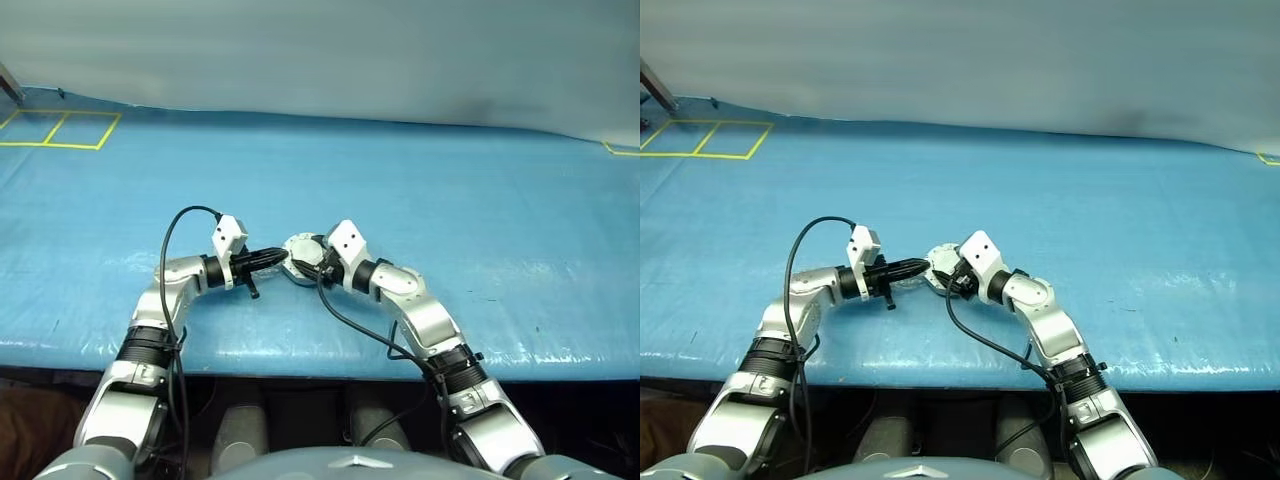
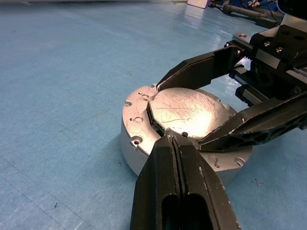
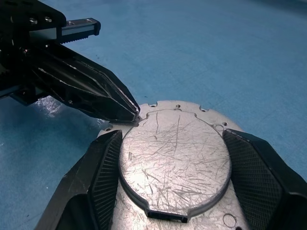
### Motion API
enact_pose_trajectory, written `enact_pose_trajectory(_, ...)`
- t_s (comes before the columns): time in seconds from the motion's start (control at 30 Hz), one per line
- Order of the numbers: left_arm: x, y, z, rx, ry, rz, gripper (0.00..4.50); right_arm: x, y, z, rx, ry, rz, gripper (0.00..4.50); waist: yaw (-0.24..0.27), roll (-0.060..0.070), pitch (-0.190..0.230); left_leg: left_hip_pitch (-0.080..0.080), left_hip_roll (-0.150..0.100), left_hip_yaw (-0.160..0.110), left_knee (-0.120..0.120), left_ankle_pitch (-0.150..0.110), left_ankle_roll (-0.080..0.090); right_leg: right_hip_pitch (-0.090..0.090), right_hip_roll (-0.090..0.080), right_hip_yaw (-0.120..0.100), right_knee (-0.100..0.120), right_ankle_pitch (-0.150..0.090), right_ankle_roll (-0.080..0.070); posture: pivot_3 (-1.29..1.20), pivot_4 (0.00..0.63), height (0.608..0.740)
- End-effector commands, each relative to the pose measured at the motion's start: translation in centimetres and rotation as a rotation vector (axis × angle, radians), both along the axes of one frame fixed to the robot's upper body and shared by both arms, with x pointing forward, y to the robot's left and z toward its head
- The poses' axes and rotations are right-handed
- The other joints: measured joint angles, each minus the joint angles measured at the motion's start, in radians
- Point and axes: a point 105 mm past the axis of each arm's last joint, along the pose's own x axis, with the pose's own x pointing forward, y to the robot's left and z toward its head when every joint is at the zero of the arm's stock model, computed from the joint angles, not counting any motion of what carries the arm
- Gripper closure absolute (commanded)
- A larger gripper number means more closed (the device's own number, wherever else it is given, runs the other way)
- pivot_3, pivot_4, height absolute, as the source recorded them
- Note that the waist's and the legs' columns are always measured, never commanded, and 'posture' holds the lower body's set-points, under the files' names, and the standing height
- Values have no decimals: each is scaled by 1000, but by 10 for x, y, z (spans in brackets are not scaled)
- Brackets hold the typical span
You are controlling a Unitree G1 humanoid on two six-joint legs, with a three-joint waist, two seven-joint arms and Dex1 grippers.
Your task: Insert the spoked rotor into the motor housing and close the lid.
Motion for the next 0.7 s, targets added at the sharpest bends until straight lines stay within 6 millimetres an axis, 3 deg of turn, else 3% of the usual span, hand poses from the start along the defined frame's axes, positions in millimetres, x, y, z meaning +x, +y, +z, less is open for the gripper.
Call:
enact_pose_trajectory(0.03,0,-3,-8,24,17,-11,4474,-4,-6,-18,-44,65,-17,1488,2,0,0,0,0,0,0,0,0,0,0,0,0,0,0,0,150,740)
enact_pose_trajectory(0.27,2,-4,-11,42,17,-14,4474,-10,-4,-10,-21,62,12,1488,11,0,0,0,0,0,0,0,0,0,0,0,-1,0,0,0,150,740)
enact_pose_trajectory(0.3,2,-5,-11,41,18,-16,4500,-12,-4,-7,-23,49,18,772,12,0,0,-1,0,0,0,0,0,0,0,0,-1,0,0,0,150,740)
enact_pose_trajectory(0.4,1,-6,-10,35,23,-22,4500,-14,-4,5,-17,-18,27,54,13,0,0,-2,0,0,-1,0,0,0,0,0,-2,0,0,0,150,740)
enact_pose_trajectory(0.57,0,-6,-12,25,33,-23,4500,-19,-6,33,17,-133,30,54,14,0,0,-4,0,0,-1,0,0,-2,0,0,-3,0,0,0,150,740)
enact_pose_trajectory(0.7,-3,-6,-13,14,38,-23,4500,-22,-13,68,164,-192,-19,54,15,0,0,-4,0,0,-2,0,0,-3,0,0,-2,0,0,0,150,740)
